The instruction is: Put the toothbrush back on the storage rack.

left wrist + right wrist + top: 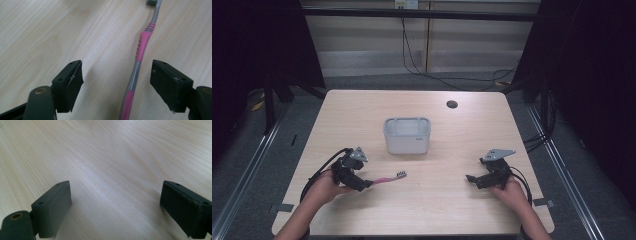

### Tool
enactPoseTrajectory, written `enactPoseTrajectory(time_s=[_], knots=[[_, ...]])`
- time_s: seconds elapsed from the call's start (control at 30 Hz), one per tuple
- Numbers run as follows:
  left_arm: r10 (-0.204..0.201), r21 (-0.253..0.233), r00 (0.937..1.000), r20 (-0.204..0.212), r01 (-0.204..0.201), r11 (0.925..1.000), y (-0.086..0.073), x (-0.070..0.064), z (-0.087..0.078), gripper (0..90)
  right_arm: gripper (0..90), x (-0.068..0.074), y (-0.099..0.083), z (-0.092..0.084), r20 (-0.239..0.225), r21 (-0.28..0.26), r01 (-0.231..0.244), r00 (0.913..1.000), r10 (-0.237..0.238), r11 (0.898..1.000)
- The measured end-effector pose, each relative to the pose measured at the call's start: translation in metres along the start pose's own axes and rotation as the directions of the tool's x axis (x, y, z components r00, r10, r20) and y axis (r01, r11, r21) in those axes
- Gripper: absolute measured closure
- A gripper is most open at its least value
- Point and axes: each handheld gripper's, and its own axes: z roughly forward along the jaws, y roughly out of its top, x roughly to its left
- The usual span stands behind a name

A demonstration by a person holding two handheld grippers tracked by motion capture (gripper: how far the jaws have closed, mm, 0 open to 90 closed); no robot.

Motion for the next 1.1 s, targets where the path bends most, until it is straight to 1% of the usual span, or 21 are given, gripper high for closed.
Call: enactPoseTrajectory(time_s=[0.03, 0.07, 0.13, 0.17, 0.2, 0.27, 0.33, 0.4, 0.43, 0.5, 0.57, 0.63, 0.67, 0.73, 0.77, 0.9, 0.93, 1.0, 1.03, 1.07, 1.1], knots=[[-0.008, 0.004, 1.0, 0.0, 0.008, 1.0, 0.001, -0.001, 0.0, 26.2, 9.6, 0.0, 0.0, 0.0, 0.0, 0.0, 0.0, 1.0, 0.0, 1.0], [0.004, 0.02, 1.0, 0.002, -0.004, 0.9998, 0.003, 0.0, -0.001, 26.3, 9.6, 0.0, 0.0, 0.0, 0.0, 0.0, 0.0, 1.0, 0.0, 1.0], [0.012, 0.04, 0.9999, -0.004, -0.012, 0.9991, 0.006, 0.0, -0.002, 26.7, 9.6, 0.0, 0.0, 0.0, 0.0, 0.0, 0.0, 1.0, 0.0, 1.0], [0.0, 0.048, 1.0, 0.0, 0.0, 0.9988, 0.01, 0.001, -0.003, 27.0, 9.6, 0.0, 0.0, 0.0, 0.0, 0.0, 0.0, 1.0, 0.0, 1.0], [0.0, 0.048, 1.0, 0.0, 0.0, 0.9988, 0.01, 0.001, -0.003, 27.2, 9.6, 0.0, 0.0, 0.0, 0.0, 0.0, 0.0, 1.0, 0.0, 1.0], [0.003, 0.064, 1.0, 0.004, -0.004, 0.9979, 0.016, 0.001, -0.005, 27.3, 9.6, 0.0, 0.0, 0.0, 0.0, 0.0, -0.001, 1.0, 0.001, 1.0], [0.012, 0.068, 0.9999, 0.006, -0.013, 0.9976, 0.02, 0.0, -0.005, 27.7, 9.6, 0.0, 0.0, 0.0, 0.0, 0.0, 0.0, 1.0, 0.0, 1.0], [0.009, 0.07, 0.9999, 0.007, -0.009, 0.9975, 0.023, -0.001, -0.005, 27.9, 9.6, 0.0, 0.0, 0.0, 0.0, 0.0, 0.0, 1.0, 0.0, 1.0], [0.023, 0.078, 0.9997, 0.005, -0.024, 0.9967, 0.025, 0.0, -0.005, 28.3, 9.6, 0.0, 0.0, 0.0, 0.0, 0.0, 0.0, 1.0, 0.0, 1.0], [0.015, 0.077, 0.9999, 0.004, -0.016, 0.9969, 0.027, -0.001, -0.006, 28.8, 9.6, 0.0, 0.0, 0.0, 0.0, 0.0, 0.0, 1.0, 0.0, 1.0], [0.026, 0.076, 0.9996, 0.007, -0.027, 0.9968, 0.032, -0.002, -0.008, 29.8, 9.6, 0.0, 0.0, 0.0, 0.0, 0.0, 0.0, 1.0, 0.0, 1.0], [0.034, 0.09, 0.9993, 0.013, -0.035, 0.9953, 0.036, -0.003, -0.009, 30.0, 9.6, 0.0, 0.0, 0.0, 0.0, 0.0, 0.0, 1.0, 0.0, 1.0], [0.048, 0.104, 0.9988, 0.013, -0.049, 0.9934, 0.04, -0.003, -0.009, 30.1, 9.6, 0.0, 0.0, 0.0, 0.0, 0.0, -0.001, 1.0, 0.001, 1.0], [0.044, 0.102, 0.9989, 0.013, -0.045, 0.9937, 0.042, -0.004, -0.008, 30.9, 9.6, 0.0, 0.0, 0.0, 0.0, 0.0, -0.001, 1.0, 0.001, 1.0], [0.06, 0.111, 0.9981, 0.012, -0.061, 0.992, 0.046, -0.004, -0.008, 31.0, 9.6, 0.0, 0.0, 0.0, 0.0, 0.0, 0.0, 1.0, 0.0, 1.0], [0.057, 0.105, 0.9983, 0.011, -0.058, 0.9928, 0.049, -0.005, -0.007, 32.0, 9.6, 0.0, 0.0, 0.0, 0.0, 0.0, -0.001, 1.0, 0.001, 1.0], [0.068, 0.117, 0.9976, 0.012, -0.069, 0.9907, 0.051, -0.005, -0.007, 32.5, 9.6, 0.0, 0.0, 0.0, 0.0, 0.0, 0.0, 1.0, 0.0, 1.0], [0.064, 0.117, 0.9979, 0.008, -0.065, 0.991, 0.052, -0.006, -0.006, 33.0, 9.6, 0.0, 0.0, 0.0, 0.0, -0.001, 0.0, 1.0, 0.0, 1.0], [0.069, 0.122, 0.9975, 0.017, -0.07, 0.99, 0.053, -0.006, -0.005, 33.4, 9.6, 0.0, 0.0, 0.0, 0.001, 0.0, 0.0, 1.0, 0.0, 1.0], [0.069, 0.122, 0.9975, 0.017, -0.07, 0.99, 0.053, -0.006, -0.005, 33.6, 9.6, 0.0, 0.0, 0.0, 0.001, 0.0, 0.0, 1.0, 0.0, 1.0], [0.079, 0.125, 0.9968, 0.012, -0.08, 0.989, 0.056, -0.008, -0.004, 34.1, 9.6, 0.0, 0.0, 0.0, 0.001, -0.001, 0.0, 1.0, 0.0, 1.0]])
